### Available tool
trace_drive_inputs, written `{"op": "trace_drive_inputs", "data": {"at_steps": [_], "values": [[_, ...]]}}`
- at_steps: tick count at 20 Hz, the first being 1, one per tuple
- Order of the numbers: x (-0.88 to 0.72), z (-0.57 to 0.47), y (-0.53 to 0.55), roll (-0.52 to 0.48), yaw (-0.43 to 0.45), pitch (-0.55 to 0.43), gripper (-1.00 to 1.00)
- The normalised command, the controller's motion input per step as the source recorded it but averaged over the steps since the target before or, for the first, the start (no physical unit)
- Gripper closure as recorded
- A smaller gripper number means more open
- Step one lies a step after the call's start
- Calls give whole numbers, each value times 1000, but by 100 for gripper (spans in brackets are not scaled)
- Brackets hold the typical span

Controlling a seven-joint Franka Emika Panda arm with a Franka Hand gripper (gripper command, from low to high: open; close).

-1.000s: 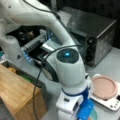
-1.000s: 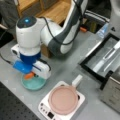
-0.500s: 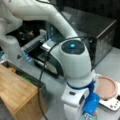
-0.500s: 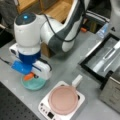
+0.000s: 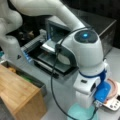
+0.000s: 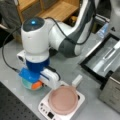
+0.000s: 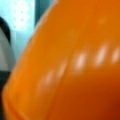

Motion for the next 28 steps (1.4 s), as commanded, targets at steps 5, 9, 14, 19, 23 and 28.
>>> {"op": "trace_drive_inputs", "data": {"at_steps": [5,9,14,19,23,28], "values": [[296,102,399,-69,-138,148,100],[299,95,323,-137,-104,141,100],[332,36,272,-170,-69,121,100],[328,8,144,-193,-40,114,100],[270,20,73,-205,-9,106,100],[230,-3,55,-196,2,59,100]]}}
